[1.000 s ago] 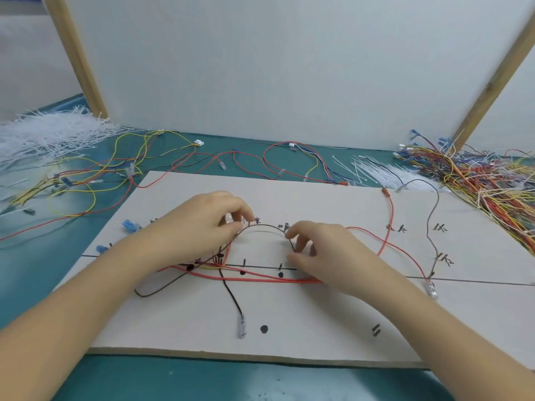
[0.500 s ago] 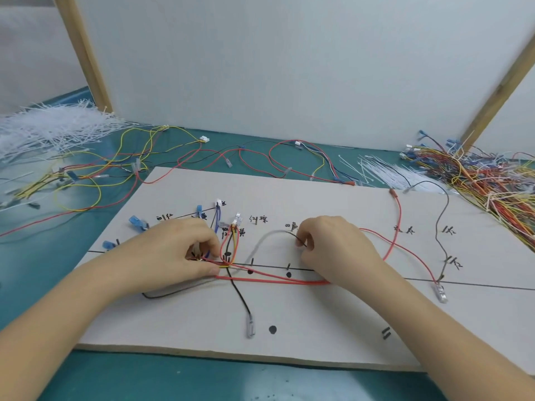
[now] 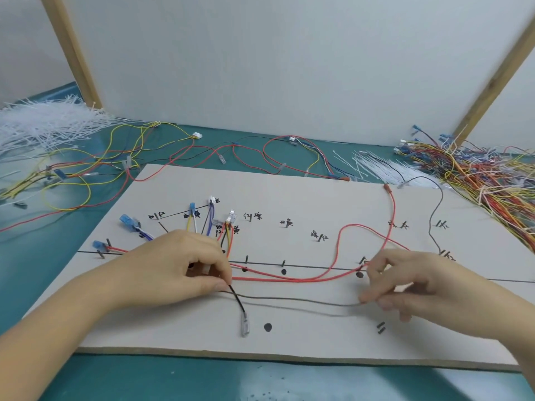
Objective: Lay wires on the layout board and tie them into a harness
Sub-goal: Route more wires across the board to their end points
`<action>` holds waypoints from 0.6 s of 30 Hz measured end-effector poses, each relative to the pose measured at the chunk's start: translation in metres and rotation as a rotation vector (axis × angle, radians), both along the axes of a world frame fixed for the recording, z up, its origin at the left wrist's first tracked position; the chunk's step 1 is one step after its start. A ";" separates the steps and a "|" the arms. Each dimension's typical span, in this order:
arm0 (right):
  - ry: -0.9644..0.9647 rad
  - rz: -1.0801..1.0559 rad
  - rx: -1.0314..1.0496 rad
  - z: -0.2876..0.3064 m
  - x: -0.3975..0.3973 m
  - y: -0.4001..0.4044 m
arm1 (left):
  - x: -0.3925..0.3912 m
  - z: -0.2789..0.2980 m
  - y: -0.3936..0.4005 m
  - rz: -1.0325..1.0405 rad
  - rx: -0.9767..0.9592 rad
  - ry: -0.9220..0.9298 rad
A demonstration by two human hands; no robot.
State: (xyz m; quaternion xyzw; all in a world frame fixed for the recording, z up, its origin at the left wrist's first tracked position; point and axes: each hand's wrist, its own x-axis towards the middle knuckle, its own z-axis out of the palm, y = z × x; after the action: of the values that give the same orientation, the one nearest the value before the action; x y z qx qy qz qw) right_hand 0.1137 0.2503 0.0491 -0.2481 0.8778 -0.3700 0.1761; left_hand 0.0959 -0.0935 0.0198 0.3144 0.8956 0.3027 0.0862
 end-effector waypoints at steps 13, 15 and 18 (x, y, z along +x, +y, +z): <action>-0.021 -0.145 0.225 0.004 0.018 -0.003 | 0.000 -0.002 0.001 0.015 -0.024 0.031; -0.006 -0.176 0.247 0.005 0.020 -0.006 | 0.000 -0.003 0.001 0.015 -0.026 0.033; 0.018 -0.199 0.341 0.002 0.021 -0.009 | 0.000 -0.003 0.000 0.013 -0.034 0.048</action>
State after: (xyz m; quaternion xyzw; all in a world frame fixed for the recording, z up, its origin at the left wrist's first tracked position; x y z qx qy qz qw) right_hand 0.1350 0.2408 0.0516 -0.1297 0.9494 -0.2296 0.1704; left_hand 0.0959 -0.0930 0.0164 0.3144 0.9044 0.2802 0.0682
